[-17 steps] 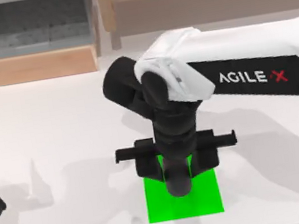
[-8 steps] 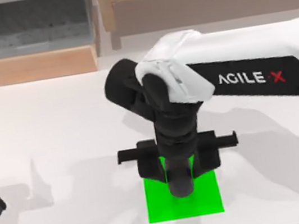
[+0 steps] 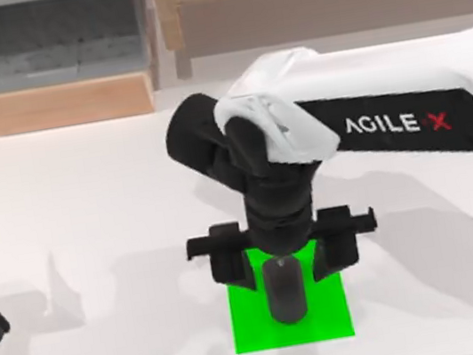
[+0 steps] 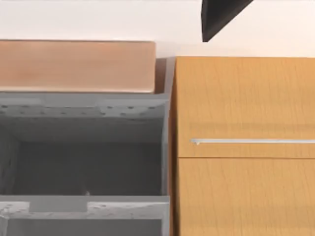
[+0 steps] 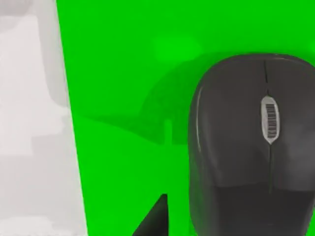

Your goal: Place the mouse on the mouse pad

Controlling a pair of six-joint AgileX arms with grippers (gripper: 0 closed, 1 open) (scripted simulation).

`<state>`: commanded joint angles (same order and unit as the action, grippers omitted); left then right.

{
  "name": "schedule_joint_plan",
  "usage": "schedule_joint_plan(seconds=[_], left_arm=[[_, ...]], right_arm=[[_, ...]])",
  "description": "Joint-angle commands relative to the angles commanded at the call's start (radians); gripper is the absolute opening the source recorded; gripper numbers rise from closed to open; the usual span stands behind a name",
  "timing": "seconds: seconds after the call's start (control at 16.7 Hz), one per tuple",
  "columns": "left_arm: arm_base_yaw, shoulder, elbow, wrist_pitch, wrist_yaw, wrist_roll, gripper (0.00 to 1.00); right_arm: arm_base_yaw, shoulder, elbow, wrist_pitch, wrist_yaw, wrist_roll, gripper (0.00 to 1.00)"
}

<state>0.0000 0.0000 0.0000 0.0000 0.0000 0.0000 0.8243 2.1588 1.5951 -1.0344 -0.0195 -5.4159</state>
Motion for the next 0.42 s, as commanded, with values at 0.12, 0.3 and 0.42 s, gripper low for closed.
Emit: schedule_joint_plan(seconds=[0.12, 0.3, 0.42], left_arm=[[0.0, 0.0, 0.0, 0.0, 0.0, 0.0, 1.0], [0.0, 0.0, 0.0, 0.0, 0.0, 0.0, 1.0], [0.0, 0.0, 0.0, 0.0, 0.0, 0.0, 1.0]], right_arm=[[0.0, 0.0, 0.0, 0.0, 0.0, 0.0, 1.0], [0.0, 0.0, 0.0, 0.0, 0.0, 0.0, 1.0], [0.0, 0.0, 0.0, 0.0, 0.0, 0.0, 1.0]])
